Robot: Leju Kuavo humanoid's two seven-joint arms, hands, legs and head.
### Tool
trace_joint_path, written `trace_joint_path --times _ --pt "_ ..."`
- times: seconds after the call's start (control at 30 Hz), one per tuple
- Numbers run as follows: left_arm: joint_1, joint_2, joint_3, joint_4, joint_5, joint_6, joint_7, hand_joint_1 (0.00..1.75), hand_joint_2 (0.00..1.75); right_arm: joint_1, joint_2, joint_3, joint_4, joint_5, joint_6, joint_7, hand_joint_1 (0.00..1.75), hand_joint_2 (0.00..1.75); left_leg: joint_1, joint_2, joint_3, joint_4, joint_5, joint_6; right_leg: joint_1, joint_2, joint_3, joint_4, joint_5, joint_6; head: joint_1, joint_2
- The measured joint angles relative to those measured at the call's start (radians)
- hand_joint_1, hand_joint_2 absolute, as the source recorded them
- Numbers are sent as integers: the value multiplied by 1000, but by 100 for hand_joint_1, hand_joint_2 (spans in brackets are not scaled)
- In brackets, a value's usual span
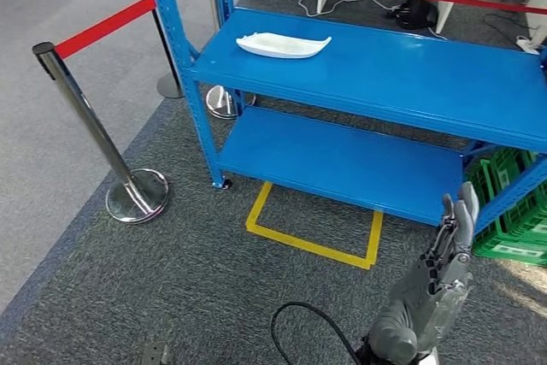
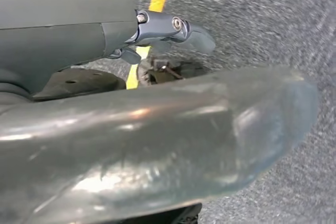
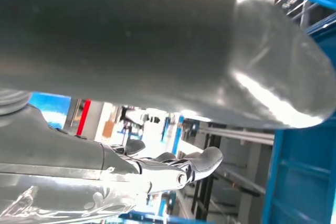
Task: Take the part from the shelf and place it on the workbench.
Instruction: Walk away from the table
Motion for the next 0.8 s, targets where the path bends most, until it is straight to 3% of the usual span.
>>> trace_joint_path --times 0.07,0.1,0.13,0.2,0.27,0.33,0.37,0.4,0.47,0.53,0.57,0.63,0.7,0.8 --pt "-1 -1 0 0 0 0 0 0 0 -2 -1 0 5 -1 0 0 0 0 2 -27 18 -45 3 7 -1 21 -9 -2 4 14 -3 0" --pt "-2 -1 0 0 0 0 0 0 0 -2 -1 0 7 -1 0 1 0 0 1 -16 18 -46 4 14 -4 31 -13 -6 7 21 -3 0" --pt "-2 -1 0 0 0 0 0 0 0 -2 -2 0 8 -2 0 1 0 0 1 -5 18 -48 6 21 -6 27 -16 -6 8 27 -3 0" --pt "-2 -2 0 0 -1 0 0 0 0 -4 -3 0 12 -3 0 7 0 0 1 21 21 -53 9 36 -4 -23 -39 35 -20 35 3 0" --pt "1 -2 0 0 -2 0 0 0 0 -7 -4 -1 23 -10 0 24 0 0 -3 50 22 -53 7 44 -2 -82 -98 160 -88 39 9 0" --pt "4 -1 1 0 -3 0 0 0 0 -9 -4 -5 46 -23 0 48 0 0 -7 81 23 -53 5 47 -2 -97 -151 274 -131 42 9 0" --pt "4 -1 1 0 -3 0 0 0 0 -9 -4 -8 62 -32 1 62 0 0 -9 95 24 -53 4 47 -2 -99 -153 282 -125 42 9 0" --pt "4 -1 1 0 -4 -1 0 0 0 -9 -4 -13 79 -44 3 75 0 0 -9 107 26 -53 2 46 -2 -103 -132 248 -102 41 9 0" --pt "3 -2 1 0 -5 -2 0 0 0 -10 -4 -25 121 -67 11 94 0 0 -11 128 35 -53 -4 40 1 -134 -53 110 -43 36 9 0" --pt "3 -2 1 0 -7 -3 0 0 0 -13 -3 -39 167 -81 25 108 0 0 -15 143 42 -51 -9 30 5 -164 1 16 -15 26 8 0" --pt "3 -2 1 0 -7 -3 0 0 0 -14 -3 -47 192 -84 33 117 0 0 -17 149 44 -51 -10 24 8 -166 6 6 -15 21 7 0" --pt "1 -2 1 0 -8 -3 0 0 0 -13 -1 -64 242 -84 47 136 0 0 -15 159 46 -53 -11 12 8 -147 3 4 -10 8 7 0" --pt "-1 -2 1 0 -9 -3 0 0 0 -16 4 -81 295 -80 57 154 0 0 -12 134 34 -23 -37 1 3 -132 3 -1 -6 -4 5 0" --pt "1 0 1 0 -13 -4 1 0 0 -31 10 -113 402 -63 78 192 0 0 -11 78 -57 158 -125 -7 0 -114 1 -3 -4 -13 0 0"
